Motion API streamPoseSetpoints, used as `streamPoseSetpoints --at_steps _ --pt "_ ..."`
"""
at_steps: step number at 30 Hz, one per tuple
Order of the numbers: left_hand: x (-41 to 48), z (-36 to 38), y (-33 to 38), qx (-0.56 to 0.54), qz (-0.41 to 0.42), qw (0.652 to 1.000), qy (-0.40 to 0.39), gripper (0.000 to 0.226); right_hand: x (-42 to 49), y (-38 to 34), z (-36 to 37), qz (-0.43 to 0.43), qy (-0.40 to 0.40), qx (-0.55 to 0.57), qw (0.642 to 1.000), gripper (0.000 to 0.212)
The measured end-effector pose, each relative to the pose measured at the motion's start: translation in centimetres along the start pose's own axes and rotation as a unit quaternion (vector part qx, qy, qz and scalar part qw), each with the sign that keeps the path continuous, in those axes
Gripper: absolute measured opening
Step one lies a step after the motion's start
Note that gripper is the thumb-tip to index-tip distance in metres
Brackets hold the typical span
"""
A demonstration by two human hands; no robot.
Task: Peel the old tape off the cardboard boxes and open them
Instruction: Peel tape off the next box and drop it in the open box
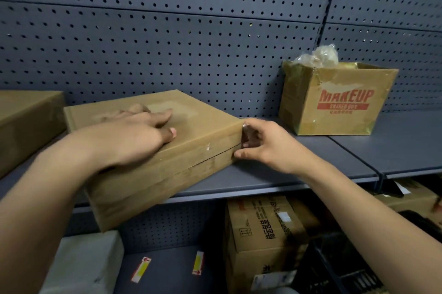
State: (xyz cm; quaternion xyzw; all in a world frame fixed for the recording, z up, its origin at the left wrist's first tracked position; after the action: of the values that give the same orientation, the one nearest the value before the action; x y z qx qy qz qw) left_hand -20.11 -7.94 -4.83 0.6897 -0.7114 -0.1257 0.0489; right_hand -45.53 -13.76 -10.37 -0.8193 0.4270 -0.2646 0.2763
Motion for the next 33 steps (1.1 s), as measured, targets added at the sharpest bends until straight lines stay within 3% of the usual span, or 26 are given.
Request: streamPoseSetpoints --at_steps 4,8,10,11,18,25,29,33 --pt "-0.2 0.8 2.7 0.024 0.006 0.999 0.026 0.048 -0.2 -1.0 0.3 0.004 0.041 -0.14 0.989 0.028" --pt "-0.7 2.0 4.4 0.11 -0.036 0.993 0.031 0.094 -0.7 -2.1 0.8 -0.03 0.036 -0.158 0.986 0.021" --pt "-0.8 2.3 4.1 0.155 -0.033 0.986 0.054 0.098 -0.8 -2.1 0.8 -0.035 0.026 -0.157 0.987 0.015" --pt "-1.0 2.3 3.8 0.169 -0.029 0.983 0.062 0.097 -0.9 -2.1 0.7 -0.039 0.023 -0.15 0.988 0.011" --pt "-0.5 1.5 1.4 0.187 0.004 0.981 0.059 0.097 -0.7 -1.8 1.5 -0.04 0.012 -0.109 0.993 0.036" --pt "-0.1 0.7 -1.0 0.17 0.025 0.983 0.068 0.103 -0.2 -1.6 2.2 -0.044 0.031 -0.01 0.999 0.036" --pt "0.1 0.6 -1.6 0.165 0.032 0.983 0.076 0.106 0.2 -1.6 2.9 -0.04 0.008 0.104 0.994 0.043" --pt "0.2 0.7 -2.2 0.156 0.038 0.983 0.085 0.104 0.8 -1.4 3.5 -0.027 0.004 0.182 0.983 0.029"
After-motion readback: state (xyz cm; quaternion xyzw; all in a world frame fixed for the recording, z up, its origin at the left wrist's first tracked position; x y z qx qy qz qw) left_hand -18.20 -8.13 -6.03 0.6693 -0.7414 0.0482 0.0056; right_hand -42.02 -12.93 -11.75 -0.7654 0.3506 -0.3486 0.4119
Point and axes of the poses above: each hand's wrist, its own x-axis towards the middle knuckle, its own z-axis out of the palm, y = z × x, the point moved 3 cm from there along x, towards the middle knuckle, and after that the axes turned 8 degrees about -y, right-handed, at the moved point
